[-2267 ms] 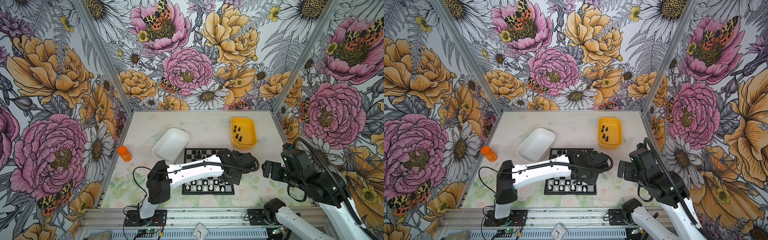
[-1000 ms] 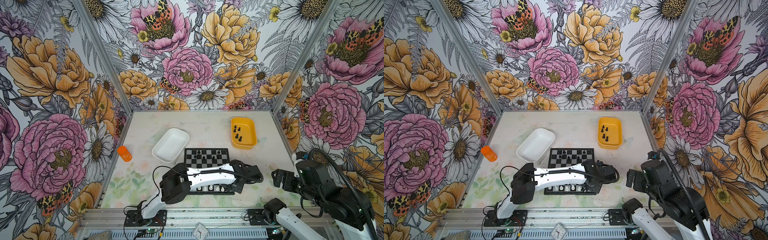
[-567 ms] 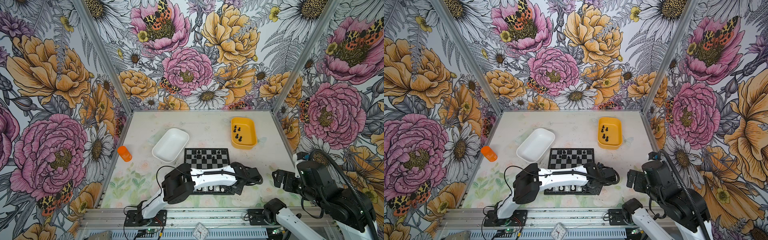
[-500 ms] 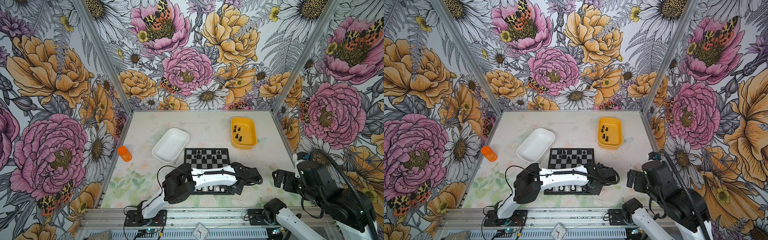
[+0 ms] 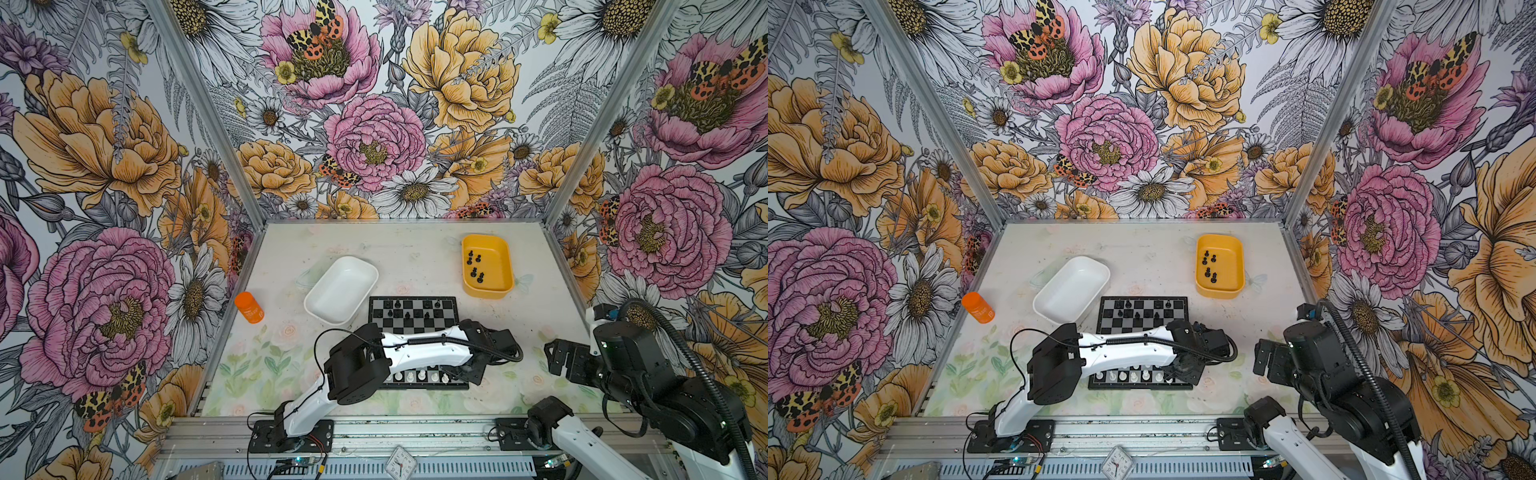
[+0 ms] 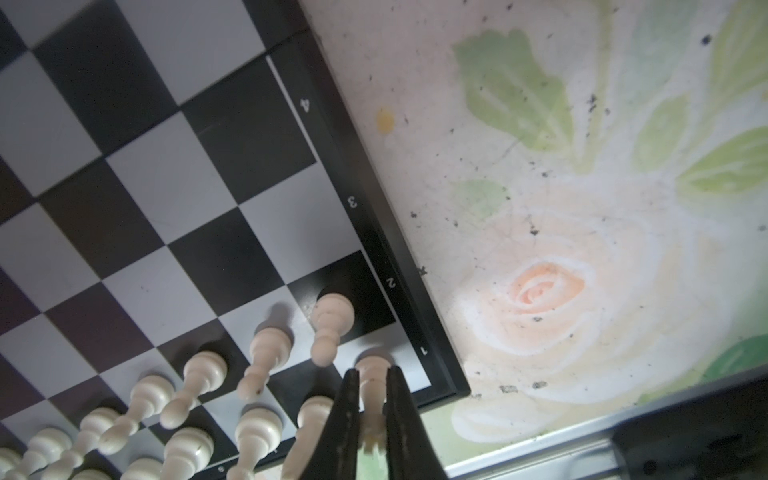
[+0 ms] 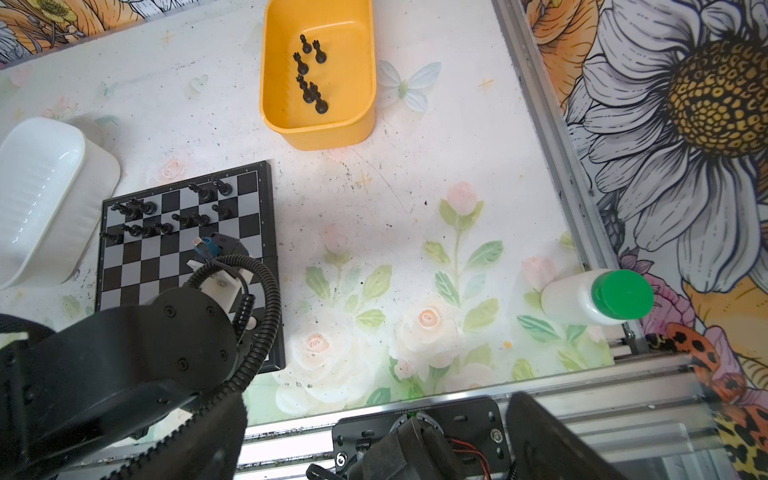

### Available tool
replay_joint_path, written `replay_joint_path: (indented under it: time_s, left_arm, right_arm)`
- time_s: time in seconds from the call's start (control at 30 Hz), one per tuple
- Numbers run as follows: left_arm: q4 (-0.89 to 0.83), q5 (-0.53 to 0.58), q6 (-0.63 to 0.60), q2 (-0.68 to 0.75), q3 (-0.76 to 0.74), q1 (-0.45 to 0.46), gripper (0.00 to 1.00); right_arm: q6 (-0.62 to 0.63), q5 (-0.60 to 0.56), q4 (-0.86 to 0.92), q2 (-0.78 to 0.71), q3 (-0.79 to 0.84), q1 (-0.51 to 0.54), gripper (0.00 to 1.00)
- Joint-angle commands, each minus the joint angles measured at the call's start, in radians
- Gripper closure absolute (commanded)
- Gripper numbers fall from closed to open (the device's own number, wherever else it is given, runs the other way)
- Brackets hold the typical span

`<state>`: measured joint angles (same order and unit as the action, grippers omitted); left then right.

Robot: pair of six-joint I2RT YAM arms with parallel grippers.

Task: Set up the chess pieces on the board
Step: 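Lower the white piece onto the back row and open the left gripper, then raise the left gripper from the board while the right gripper moves over the yellow tray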

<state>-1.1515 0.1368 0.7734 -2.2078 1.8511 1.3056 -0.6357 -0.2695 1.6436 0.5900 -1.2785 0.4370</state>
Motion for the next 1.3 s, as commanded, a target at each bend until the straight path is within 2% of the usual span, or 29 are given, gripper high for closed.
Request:
replay_joint_path:
  time_s: [0.0,0.6,0.9,1.07,1.2,1.27]
  left_arm:
    - [0.021,-0.019,-0.010,0.002,0.007,-0.003,0.80]
    - [0.016,-0.007,0.004,0.099,0.032,0.008,0.69]
    - [0.013,0.000,-0.008,0.206,0.081,-0.032,0.64]
    - [-0.006,0.037,-0.021,0.325,0.141,-0.145,0.60]
    - [-0.004,0.065,-0.028,0.439,0.147,-0.315,0.55]
    - [-0.002,0.098,-0.039,0.457,0.166,-0.404,0.49]
  right_arm:
    - [0.010,-0.017,0.032,0.006,-0.015,-0.003,0.00]
    - [0.028,-0.014,0.006,0.017,-0.013,-0.002,0.00]
    - [0.044,-0.018,-0.044,0.060,-0.022,-0.002,0.00]
    - [0.053,-0.016,-0.136,0.094,0.017,-0.002,0.00]
    - [0.053,-0.023,-0.266,0.176,0.063,-0.003,0.00]
    - [0.061,-0.026,-0.341,0.237,0.064,-0.003,0.00]
